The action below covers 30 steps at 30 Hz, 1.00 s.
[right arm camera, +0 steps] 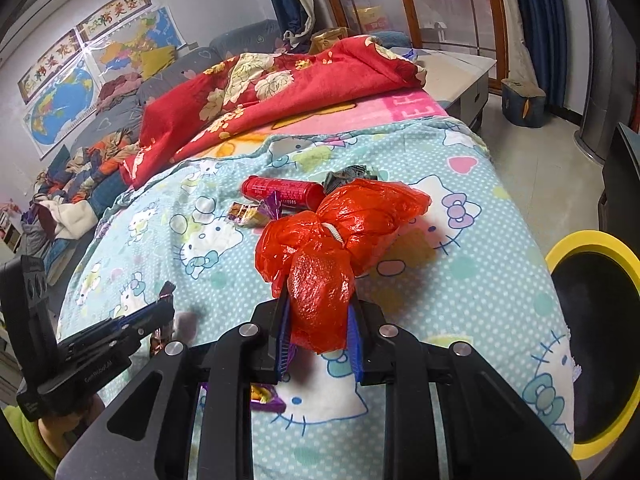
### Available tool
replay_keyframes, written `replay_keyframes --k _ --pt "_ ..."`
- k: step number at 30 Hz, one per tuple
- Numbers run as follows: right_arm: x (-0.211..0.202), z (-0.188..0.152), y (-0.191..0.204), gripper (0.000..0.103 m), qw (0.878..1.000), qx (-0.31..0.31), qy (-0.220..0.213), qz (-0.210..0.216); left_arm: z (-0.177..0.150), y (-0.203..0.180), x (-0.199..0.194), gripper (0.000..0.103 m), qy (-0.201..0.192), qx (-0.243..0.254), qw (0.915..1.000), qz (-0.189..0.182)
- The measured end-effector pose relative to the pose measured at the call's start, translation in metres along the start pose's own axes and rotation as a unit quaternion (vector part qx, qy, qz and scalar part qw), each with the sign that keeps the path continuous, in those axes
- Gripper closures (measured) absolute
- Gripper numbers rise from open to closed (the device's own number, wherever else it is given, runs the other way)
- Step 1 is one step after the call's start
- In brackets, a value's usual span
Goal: Collect trash
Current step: 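Lift the red bag and chocolate bar and carry both over the bin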
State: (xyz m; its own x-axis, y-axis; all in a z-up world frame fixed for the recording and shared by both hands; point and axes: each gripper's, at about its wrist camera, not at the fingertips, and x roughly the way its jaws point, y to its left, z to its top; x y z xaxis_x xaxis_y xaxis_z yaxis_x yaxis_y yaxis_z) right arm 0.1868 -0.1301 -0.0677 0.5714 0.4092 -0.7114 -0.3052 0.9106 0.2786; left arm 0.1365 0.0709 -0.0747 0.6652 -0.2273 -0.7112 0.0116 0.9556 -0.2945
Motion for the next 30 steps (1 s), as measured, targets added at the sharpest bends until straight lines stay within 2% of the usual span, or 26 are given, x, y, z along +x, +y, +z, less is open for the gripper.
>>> replay_keyframes --k 14,30 --pt "-0.022 -0.002 -0.008 0.081 1.0 0.006 -0.019 0.001 0.011 -0.026 -0.01 0.094 -0.019 0.02 0.9993 -0.026" --pt "-0.052 -0.003 -0.034 0.081 0.998 0.026 -0.05 -0.016 0.037 -0.083 -0.007 0.094 -0.036 0.062 0.9951 -0.068"
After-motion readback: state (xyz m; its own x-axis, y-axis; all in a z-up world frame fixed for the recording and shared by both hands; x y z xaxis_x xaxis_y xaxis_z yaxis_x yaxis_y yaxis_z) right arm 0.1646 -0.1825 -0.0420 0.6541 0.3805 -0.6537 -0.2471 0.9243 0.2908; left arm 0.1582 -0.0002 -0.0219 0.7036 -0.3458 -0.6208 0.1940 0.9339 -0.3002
